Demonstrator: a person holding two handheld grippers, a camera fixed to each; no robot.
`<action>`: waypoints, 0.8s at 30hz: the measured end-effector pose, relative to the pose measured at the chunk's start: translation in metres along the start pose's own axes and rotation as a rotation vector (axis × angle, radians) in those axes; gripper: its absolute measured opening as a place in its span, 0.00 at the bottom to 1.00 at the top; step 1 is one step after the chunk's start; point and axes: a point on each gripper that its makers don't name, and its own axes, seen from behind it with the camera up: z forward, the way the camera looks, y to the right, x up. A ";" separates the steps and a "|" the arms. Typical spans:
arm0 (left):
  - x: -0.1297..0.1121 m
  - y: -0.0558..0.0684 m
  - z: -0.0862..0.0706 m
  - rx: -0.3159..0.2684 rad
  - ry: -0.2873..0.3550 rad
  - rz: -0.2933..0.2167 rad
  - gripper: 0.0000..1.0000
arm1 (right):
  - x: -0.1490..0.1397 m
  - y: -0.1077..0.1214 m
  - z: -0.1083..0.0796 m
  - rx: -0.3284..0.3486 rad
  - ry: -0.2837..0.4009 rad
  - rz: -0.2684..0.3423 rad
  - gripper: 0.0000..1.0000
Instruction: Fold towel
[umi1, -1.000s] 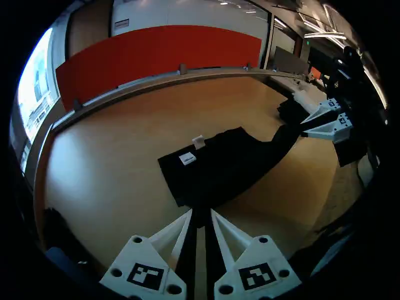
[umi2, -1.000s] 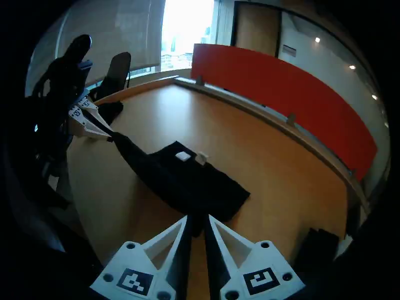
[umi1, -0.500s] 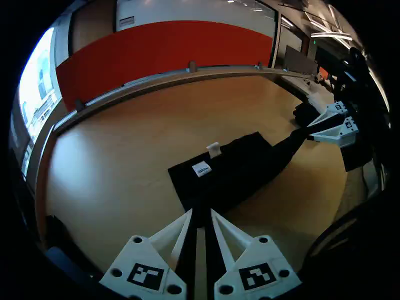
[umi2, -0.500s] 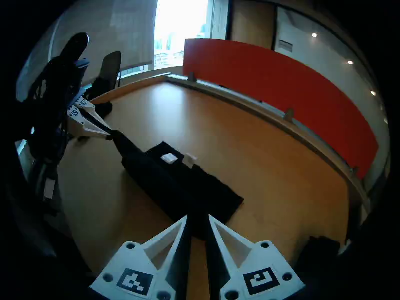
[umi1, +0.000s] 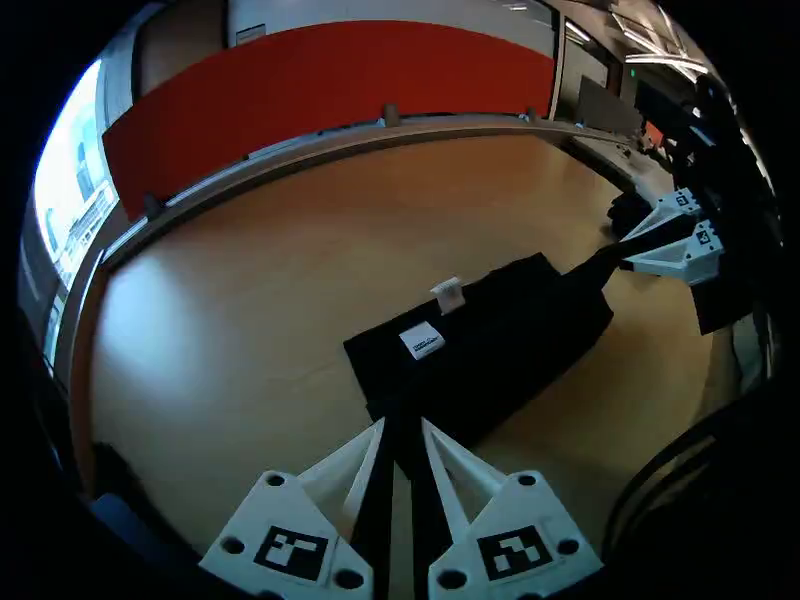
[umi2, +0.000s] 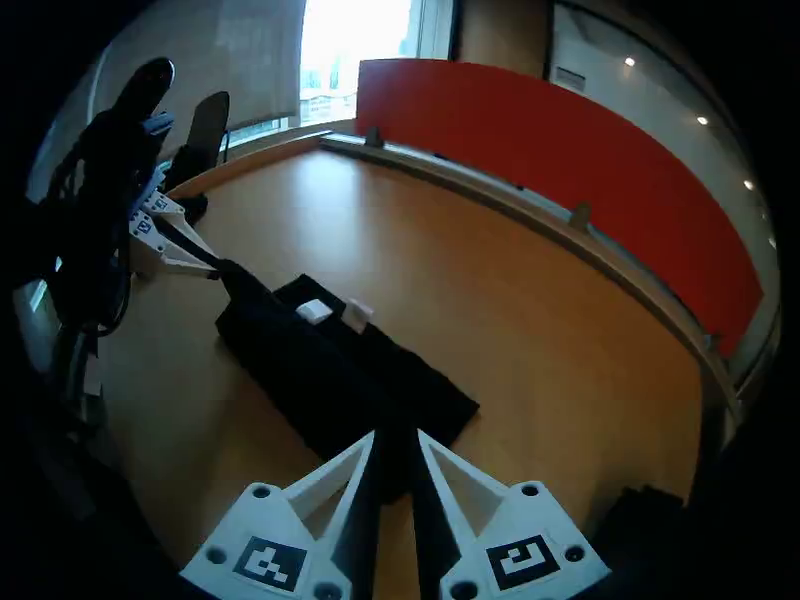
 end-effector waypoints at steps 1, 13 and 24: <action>-0.001 0.000 0.003 0.001 -0.004 0.001 0.10 | -0.001 0.001 0.002 -0.002 -0.005 0.003 0.16; -0.004 -0.005 0.032 -0.001 -0.035 0.023 0.10 | -0.011 0.017 0.027 -0.014 -0.057 -0.013 0.16; -0.005 -0.013 0.055 0.017 -0.047 0.049 0.16 | -0.016 0.026 0.044 -0.015 -0.078 0.007 0.17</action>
